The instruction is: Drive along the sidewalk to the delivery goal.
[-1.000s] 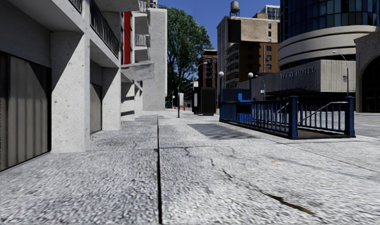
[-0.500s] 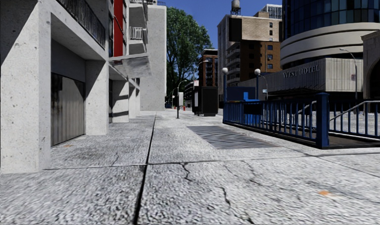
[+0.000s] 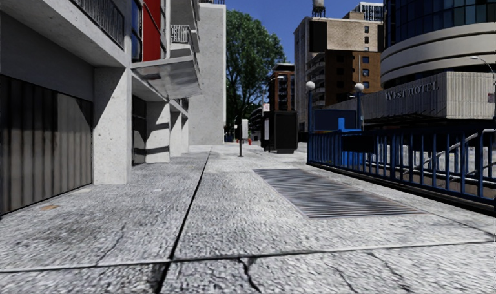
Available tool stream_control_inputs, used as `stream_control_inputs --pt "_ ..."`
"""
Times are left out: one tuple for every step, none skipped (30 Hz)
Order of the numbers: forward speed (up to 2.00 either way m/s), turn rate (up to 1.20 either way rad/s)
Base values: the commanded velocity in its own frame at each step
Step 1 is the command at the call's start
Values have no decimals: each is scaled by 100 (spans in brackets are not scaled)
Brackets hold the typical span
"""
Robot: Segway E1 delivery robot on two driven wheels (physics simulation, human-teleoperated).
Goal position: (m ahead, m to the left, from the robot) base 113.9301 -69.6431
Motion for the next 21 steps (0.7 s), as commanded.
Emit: stream_control_inputs --pt "200 25" --pt "200 25" --pt "200 25" --pt "200 25" --pt "200 25" --pt "200 25" --pt "200 25" --pt "200 24" --pt "200 16" --pt "200 1" --pt "200 0" --pt "200 0" --pt "200 0" --pt "200 0" --pt "200 0" --pt "200 0" --pt "200 0" --pt "200 0" --pt "200 0" --pt "200 0" --pt "200 0"
